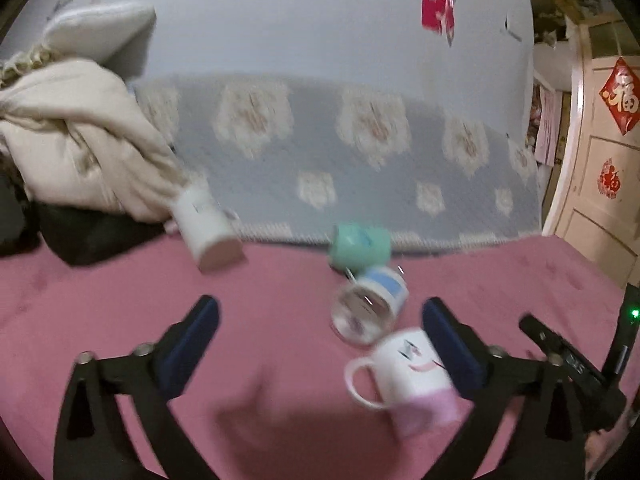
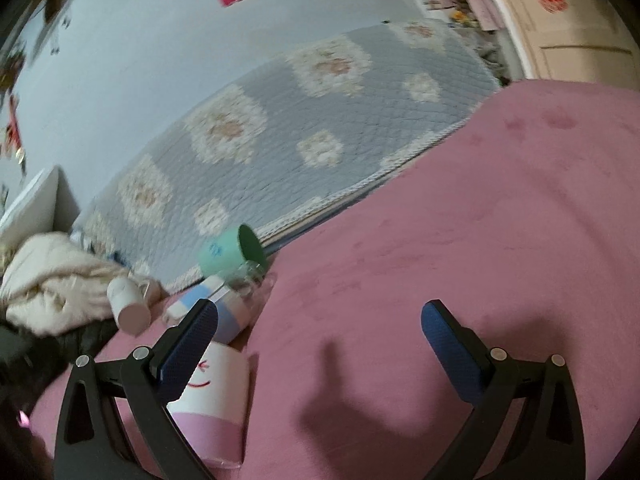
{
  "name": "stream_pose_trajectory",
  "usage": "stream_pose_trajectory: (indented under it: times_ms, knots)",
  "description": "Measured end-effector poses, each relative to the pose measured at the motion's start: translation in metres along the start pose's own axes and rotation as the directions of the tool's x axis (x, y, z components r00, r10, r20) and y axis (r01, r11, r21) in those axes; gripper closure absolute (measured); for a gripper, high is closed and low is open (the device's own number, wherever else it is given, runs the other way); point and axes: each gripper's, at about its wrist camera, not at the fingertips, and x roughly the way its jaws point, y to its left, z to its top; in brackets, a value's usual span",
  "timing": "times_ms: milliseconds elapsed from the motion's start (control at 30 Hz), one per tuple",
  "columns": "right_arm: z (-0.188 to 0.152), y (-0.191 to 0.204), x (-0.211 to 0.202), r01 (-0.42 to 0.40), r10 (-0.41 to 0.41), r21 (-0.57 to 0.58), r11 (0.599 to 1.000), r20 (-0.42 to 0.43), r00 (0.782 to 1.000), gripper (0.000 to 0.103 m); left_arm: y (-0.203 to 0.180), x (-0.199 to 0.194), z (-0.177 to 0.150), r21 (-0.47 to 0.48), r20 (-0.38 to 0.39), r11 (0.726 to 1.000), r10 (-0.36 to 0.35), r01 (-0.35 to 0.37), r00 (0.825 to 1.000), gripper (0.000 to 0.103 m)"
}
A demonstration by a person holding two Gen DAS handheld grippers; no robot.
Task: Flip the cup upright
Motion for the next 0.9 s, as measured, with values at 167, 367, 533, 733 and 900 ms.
stream_pose_trajectory:
  times_ms: [167,367,533,733,900]
  knots:
    - [-0.001,0.005,0.003,-0.016,0.016,-0.021,1.0,-0.024,1.0,0.0,0.032,-0.006,-0.015,0.012,0.19,0.994,0.106,-0.11,0.976,0.0]
    - [-0.003,0.012,0.004,-0.017,0.014,-0.055,0.998,-0.044,0.999,0.0,0.055,-0.005,-0.034,-0.056,0.233,0.993,0.111,-0.101,0.966,0.0]
    - [-0.002,0.037,0.002,-0.035,0.023,-0.148,0.988,-0.082,0.996,0.0,0.042,0.002,-0.036,0.027,0.213,0.993,0.107,-0.115,0.971,0.0]
    - [0.007,0.056,0.022,-0.083,0.084,0.016,0.996,-0.275,0.958,0.0,0.048,-0.004,-0.038,-0.019,0.209,0.998,0.07,-0.067,0.975,0.0]
    - [0.009,0.095,0.052,-0.059,0.021,-0.067,0.996,-0.47,0.883,0.0,0.053,-0.005,-0.039,-0.043,0.208,0.998,0.062,-0.054,0.976,0.0]
